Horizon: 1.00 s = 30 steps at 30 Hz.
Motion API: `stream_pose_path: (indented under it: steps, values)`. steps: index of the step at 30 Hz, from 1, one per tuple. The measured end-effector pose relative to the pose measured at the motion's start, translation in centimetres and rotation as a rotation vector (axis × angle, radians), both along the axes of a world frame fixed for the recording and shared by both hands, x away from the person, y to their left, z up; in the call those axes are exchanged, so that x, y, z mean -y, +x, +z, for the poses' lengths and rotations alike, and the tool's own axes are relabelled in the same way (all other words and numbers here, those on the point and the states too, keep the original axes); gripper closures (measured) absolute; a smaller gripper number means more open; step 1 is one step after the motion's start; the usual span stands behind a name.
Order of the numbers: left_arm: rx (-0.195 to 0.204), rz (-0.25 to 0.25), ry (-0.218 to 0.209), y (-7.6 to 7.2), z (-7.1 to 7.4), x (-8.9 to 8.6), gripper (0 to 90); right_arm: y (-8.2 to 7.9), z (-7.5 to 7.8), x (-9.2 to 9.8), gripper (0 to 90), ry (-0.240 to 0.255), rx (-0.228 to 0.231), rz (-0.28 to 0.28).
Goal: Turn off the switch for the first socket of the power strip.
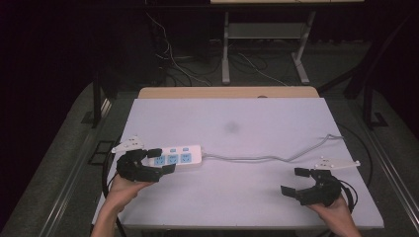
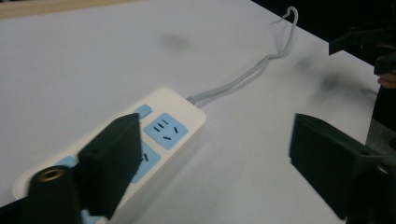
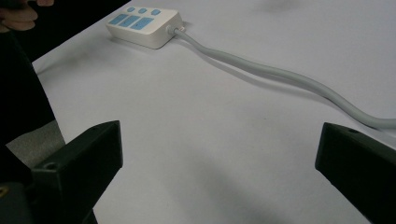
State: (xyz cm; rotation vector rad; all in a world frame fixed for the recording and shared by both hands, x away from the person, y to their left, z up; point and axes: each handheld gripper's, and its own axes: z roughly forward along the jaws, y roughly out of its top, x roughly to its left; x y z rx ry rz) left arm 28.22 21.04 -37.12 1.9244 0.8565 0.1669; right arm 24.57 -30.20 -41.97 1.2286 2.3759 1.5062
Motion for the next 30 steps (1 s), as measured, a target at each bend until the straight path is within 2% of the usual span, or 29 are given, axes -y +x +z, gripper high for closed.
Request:
stream_pose_path:
  steps: [5,16,30]
  values:
    - [-0.017,-0.012,0.027,-0.4,-0.8,0.8,0.0,0.0,0.0,0.0,0.6,0.000,-0.001,-0.001]
    - [-0.012,-0.033,0.036,-1.0,-2.7,2.0,0.0,0.0,0.0,0.0,0.6,-0.002,-0.003,0.002]
    - [-0.038,-0.066,0.051,-1.4,-5.1,3.1,0.0,0.0,-0.1,0.0,0.6,-0.006,-0.007,0.008]
